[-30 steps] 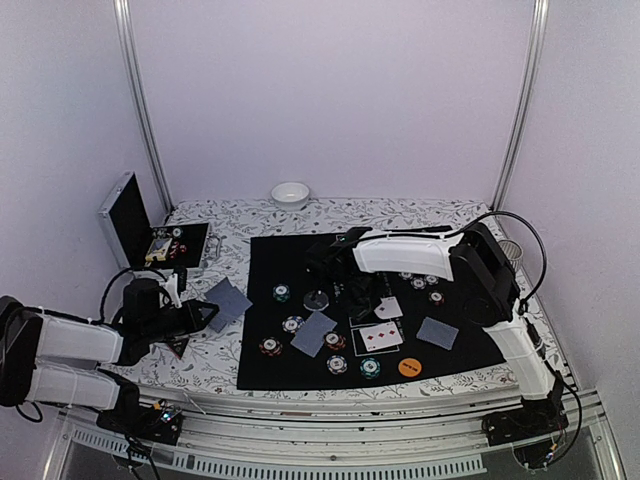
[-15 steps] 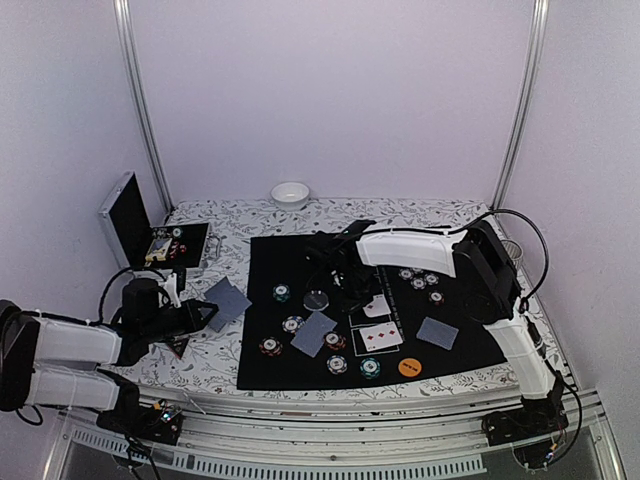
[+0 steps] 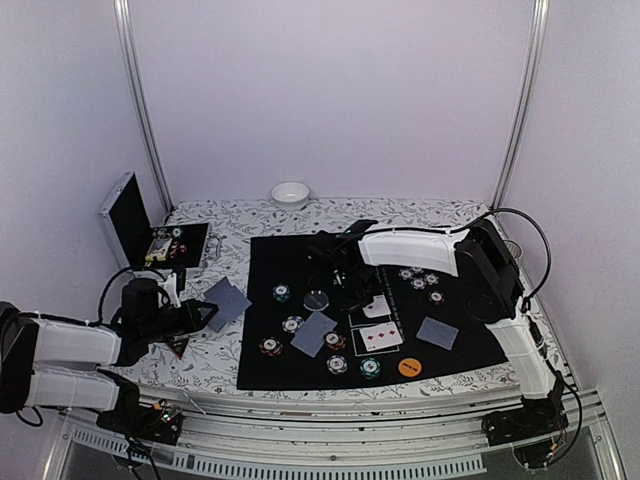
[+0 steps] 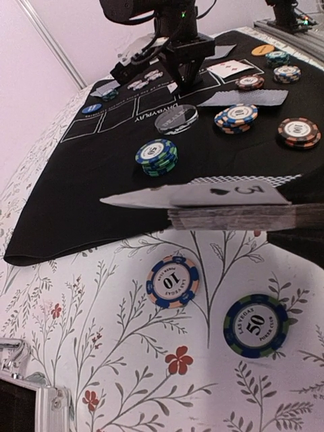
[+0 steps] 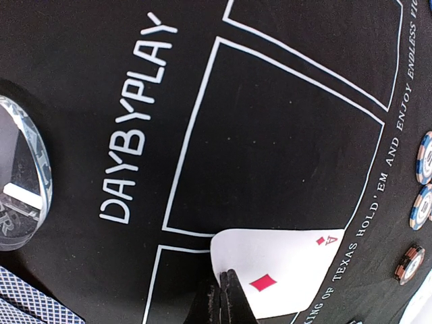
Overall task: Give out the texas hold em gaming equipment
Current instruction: Flop the poker card in the community card area.
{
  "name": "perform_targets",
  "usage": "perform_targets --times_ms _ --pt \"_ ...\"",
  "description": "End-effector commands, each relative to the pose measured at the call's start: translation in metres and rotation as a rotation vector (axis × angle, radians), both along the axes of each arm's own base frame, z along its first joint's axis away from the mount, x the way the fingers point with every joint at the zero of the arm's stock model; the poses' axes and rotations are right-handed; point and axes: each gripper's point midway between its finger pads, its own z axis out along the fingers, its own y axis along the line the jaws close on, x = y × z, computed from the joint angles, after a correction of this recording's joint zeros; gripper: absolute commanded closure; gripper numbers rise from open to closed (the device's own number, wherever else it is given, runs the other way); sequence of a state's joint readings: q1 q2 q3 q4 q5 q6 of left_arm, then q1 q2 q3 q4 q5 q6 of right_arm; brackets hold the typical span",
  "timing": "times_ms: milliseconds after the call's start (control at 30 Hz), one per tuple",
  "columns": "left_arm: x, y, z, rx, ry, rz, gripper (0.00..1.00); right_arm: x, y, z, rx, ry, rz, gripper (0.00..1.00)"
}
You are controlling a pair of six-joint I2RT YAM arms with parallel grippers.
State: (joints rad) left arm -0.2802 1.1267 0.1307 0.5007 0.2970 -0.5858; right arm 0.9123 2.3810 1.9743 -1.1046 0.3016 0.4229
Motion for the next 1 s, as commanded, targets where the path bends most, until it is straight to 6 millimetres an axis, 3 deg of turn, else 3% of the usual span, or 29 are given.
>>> perform_targets --times_ms 0,367,667,700,833,967 --pt "0.005 0.002 0.008 0.008 -0.034 0.005 1.0 -0.023 0.003 -0.014 0.042 0.1 -0.028 0.98" --pt "0.003 0.002 0.008 0.007 -0.038 0.004 1.0 -0.035 -0.006 -0.015 0.014 0.131 -0.044 0.98" --pt "0.002 0.003 0.008 0.007 -0.039 0.007 1.0 -0.03 0.0 -0.014 0.025 0.106 -0.034 0.97" --pt "0.002 0.003 0.008 0.006 -0.04 0.007 1.0 -0.029 0.001 -0.014 0.032 0.108 -0.033 0.94" --pt "0.002 0.004 0.008 0.008 -0.042 0.011 1.0 -0.026 0.007 -0.009 0.058 0.093 -0.031 0.64" --pt "0.002 0.004 0.009 0.009 -0.042 0.009 1.0 -0.024 0.014 -0.007 0.091 0.094 -0.026 0.56"
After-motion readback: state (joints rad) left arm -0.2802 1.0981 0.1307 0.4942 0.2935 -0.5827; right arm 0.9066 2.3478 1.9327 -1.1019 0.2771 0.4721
